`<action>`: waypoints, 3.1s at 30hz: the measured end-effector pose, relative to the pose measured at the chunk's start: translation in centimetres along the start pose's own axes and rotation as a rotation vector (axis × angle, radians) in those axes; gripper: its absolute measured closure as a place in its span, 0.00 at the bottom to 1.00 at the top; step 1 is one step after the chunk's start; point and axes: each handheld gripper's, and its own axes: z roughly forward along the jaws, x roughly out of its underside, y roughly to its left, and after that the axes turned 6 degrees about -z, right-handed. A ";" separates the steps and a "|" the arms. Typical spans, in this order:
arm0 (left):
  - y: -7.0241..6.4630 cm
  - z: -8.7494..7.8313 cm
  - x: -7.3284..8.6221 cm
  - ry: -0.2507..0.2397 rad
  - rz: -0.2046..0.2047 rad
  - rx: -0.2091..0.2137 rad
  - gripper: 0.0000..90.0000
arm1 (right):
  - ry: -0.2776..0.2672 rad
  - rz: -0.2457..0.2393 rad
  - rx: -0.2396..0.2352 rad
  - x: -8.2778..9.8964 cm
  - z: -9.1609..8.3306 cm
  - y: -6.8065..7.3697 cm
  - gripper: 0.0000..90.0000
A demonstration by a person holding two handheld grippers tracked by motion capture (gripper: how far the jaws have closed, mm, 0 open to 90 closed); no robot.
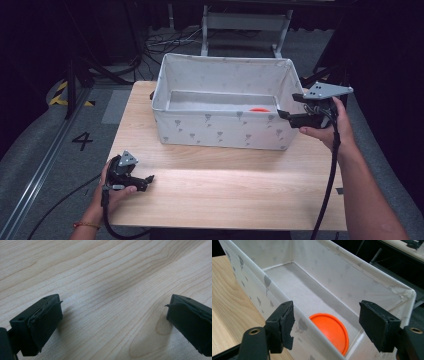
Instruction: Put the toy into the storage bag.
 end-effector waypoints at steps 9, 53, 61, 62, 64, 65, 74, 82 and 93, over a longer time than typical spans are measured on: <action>0.0 0.0 0.0 -0.001 0.001 0.002 0.01 | 0.019 -0.022 0.007 2.3 -1.2 1.3 0.31; 0.0 0.0 0.1 -0.003 -0.004 -0.002 0.01 | 0.160 0.049 -0.014 18.3 0.4 5.4 0.26; 0.0 0.0 0.1 -0.005 -0.005 -0.005 0.01 | 0.185 0.122 -0.018 21.6 0.1 5.2 0.25; 0.0 0.0 0.1 -0.005 -0.004 -0.005 0.01 | 0.190 0.133 -0.024 22.2 0.0 5.2 0.25; 0.0 0.0 0.1 -0.005 -0.004 -0.005 0.01 | 0.194 0.137 -0.017 22.7 0.0 5.2 0.25; -0.1 0.0 0.1 -0.005 -0.005 -0.006 0.01 | 0.199 0.147 -0.016 23.1 -0.1 5.3 0.25; -0.1 0.0 0.1 -0.005 -0.007 -0.007 0.01 | 0.196 0.295 -0.050 25.5 -0.9 4.6 0.19; -0.1 0.0 0.1 -0.005 -0.006 -0.007 0.01 | 0.210 0.305 -0.025 25.5 -0.9 4.6 0.13; 0.0 0.0 0.0 0.001 -0.007 -0.002 0.00 | 0.260 0.362 0.040 25.5 -0.6 4.6 0.00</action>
